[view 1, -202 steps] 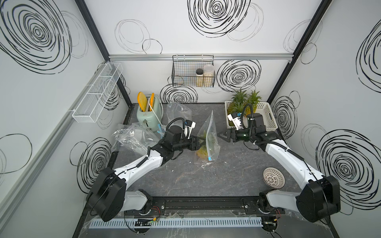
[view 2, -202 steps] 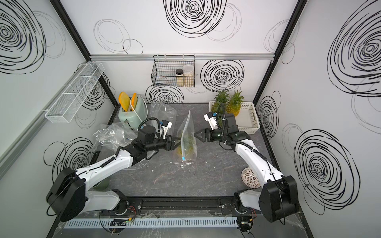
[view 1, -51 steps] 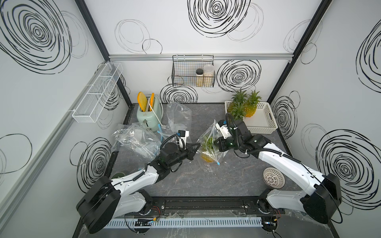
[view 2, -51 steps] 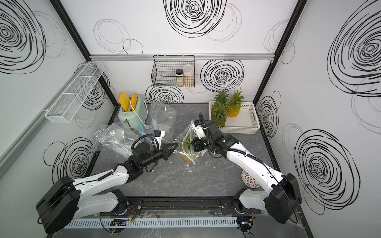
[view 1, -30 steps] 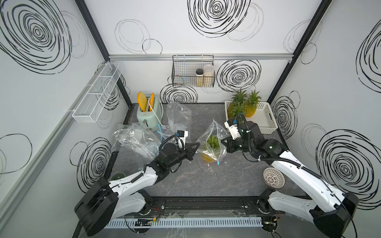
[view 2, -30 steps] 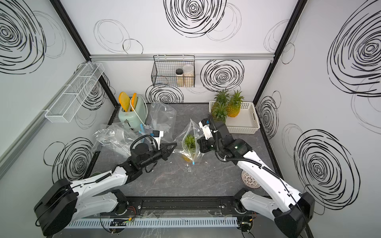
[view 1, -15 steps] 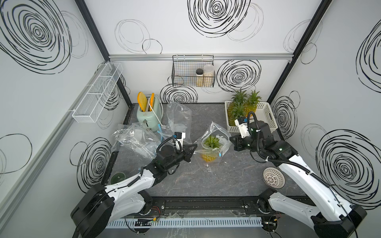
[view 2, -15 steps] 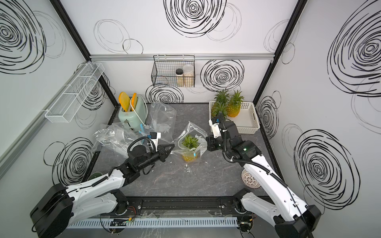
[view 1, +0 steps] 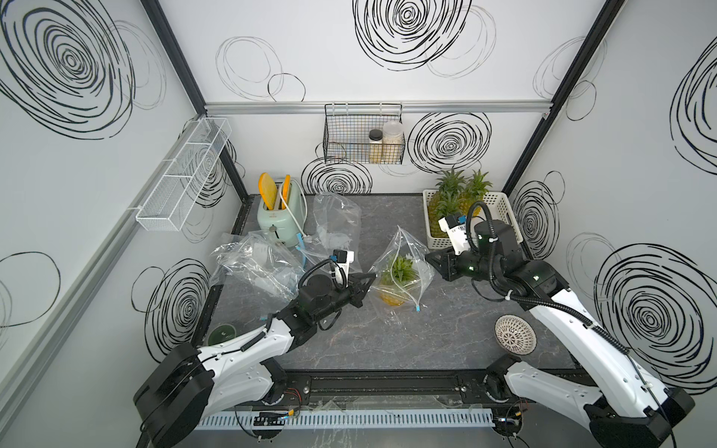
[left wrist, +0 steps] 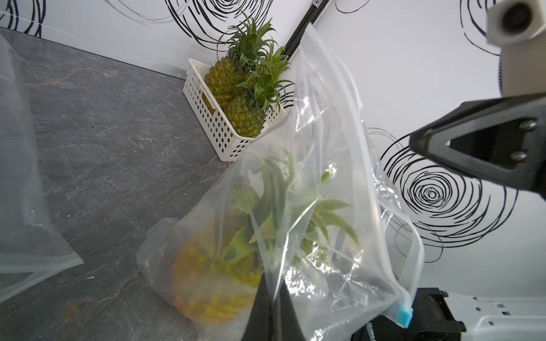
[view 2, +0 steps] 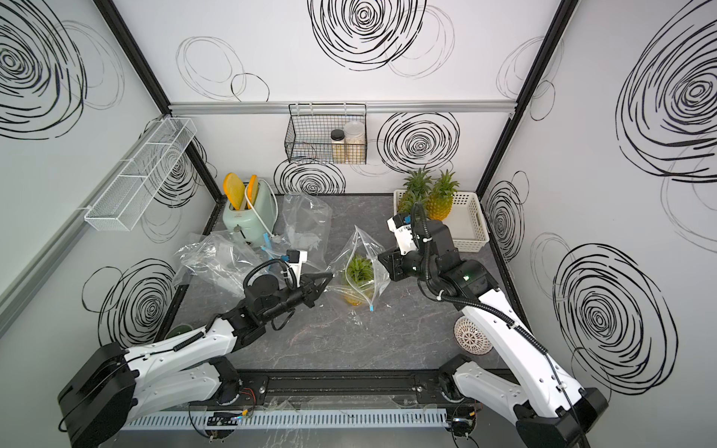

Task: Open the zip-top bag and take out the pineapple
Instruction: Open the zipper of the food storage bag at the center of the board, then pick up the pineapple from the zipper food storage bag.

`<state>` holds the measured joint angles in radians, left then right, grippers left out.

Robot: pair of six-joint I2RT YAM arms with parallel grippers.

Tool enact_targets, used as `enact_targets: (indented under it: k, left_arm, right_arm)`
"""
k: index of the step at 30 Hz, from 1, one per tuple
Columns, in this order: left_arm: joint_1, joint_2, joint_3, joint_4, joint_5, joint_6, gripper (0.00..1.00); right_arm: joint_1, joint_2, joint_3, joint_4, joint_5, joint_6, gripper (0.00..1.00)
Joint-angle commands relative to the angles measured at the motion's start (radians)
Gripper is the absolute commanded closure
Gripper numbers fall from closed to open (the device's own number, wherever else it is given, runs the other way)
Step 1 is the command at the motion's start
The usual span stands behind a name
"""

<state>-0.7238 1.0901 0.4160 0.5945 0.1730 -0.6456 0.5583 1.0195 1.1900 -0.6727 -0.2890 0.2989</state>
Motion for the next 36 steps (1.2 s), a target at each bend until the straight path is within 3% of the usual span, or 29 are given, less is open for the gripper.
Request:
enact_targets:
  k: [1,12,18,27,36]
  left_arm:
    - [-0.009,0.005,0.035,0.056,-0.026,0.013,1.0]
    - [-0.02,0.01,0.024,0.065,-0.032,0.016,1.0]
    - [-0.021,0.014,0.009,0.081,-0.03,0.012,1.0]
    - [-0.021,-0.005,-0.02,0.101,-0.034,0.033,1.0]
    - [-0.019,-0.008,-0.061,0.126,-0.034,0.064,1.0]
  right_arm:
    - [0.039,0.016,0.069,-0.006,-0.082,0.001,0.78]
    - [0.125,0.139,0.01,0.022,-0.043,0.013,0.74]
    - [0.131,0.178,-0.019,0.012,0.043,0.015,0.73]
    - [0.14,0.225,-0.026,-0.006,0.145,0.005,0.47]
    - [0.148,0.285,-0.014,-0.012,0.152,-0.004,0.39]
